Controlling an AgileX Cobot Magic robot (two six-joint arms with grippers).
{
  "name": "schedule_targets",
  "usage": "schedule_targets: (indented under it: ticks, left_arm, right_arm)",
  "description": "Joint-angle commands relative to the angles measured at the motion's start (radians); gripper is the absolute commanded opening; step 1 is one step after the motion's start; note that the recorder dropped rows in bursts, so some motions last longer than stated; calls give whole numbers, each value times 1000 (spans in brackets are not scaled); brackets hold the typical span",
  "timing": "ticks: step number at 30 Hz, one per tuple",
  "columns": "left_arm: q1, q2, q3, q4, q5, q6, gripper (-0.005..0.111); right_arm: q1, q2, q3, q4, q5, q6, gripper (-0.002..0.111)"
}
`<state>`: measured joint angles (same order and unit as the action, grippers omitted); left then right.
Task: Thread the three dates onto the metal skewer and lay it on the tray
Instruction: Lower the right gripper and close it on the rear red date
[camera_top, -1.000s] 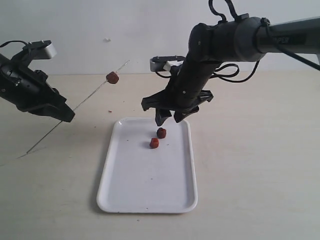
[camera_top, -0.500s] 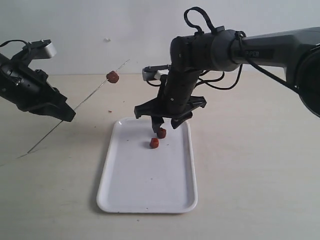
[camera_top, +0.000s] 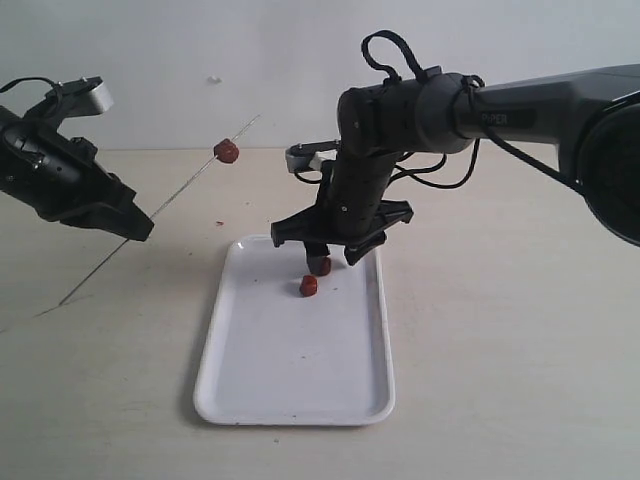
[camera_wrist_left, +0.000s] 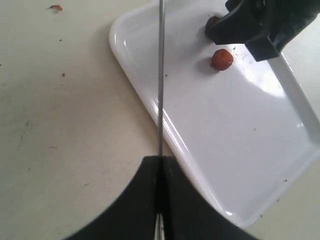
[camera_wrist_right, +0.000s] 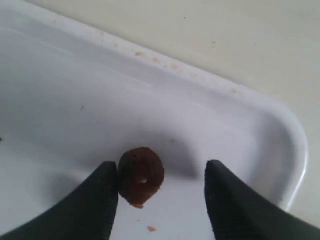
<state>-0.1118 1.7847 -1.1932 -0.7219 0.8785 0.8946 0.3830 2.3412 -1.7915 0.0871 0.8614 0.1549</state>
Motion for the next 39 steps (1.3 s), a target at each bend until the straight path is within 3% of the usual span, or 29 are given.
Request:
schedule_targets:
  ticks: [1,31,39]
  left_arm:
    - [3,-12,-3,-17,-1,-5,0]
    - [3,-10,-3,-21,-1,-3,0]
    - [3,-10,-3,-21,-1,-3,0]
  right_arm:
    - [19,-1,-10,-7,-27,-24,51]
    - [23,-1,-10,-8,-45,-76,46]
    - [23,-1,-10,-3,-42,-76,34]
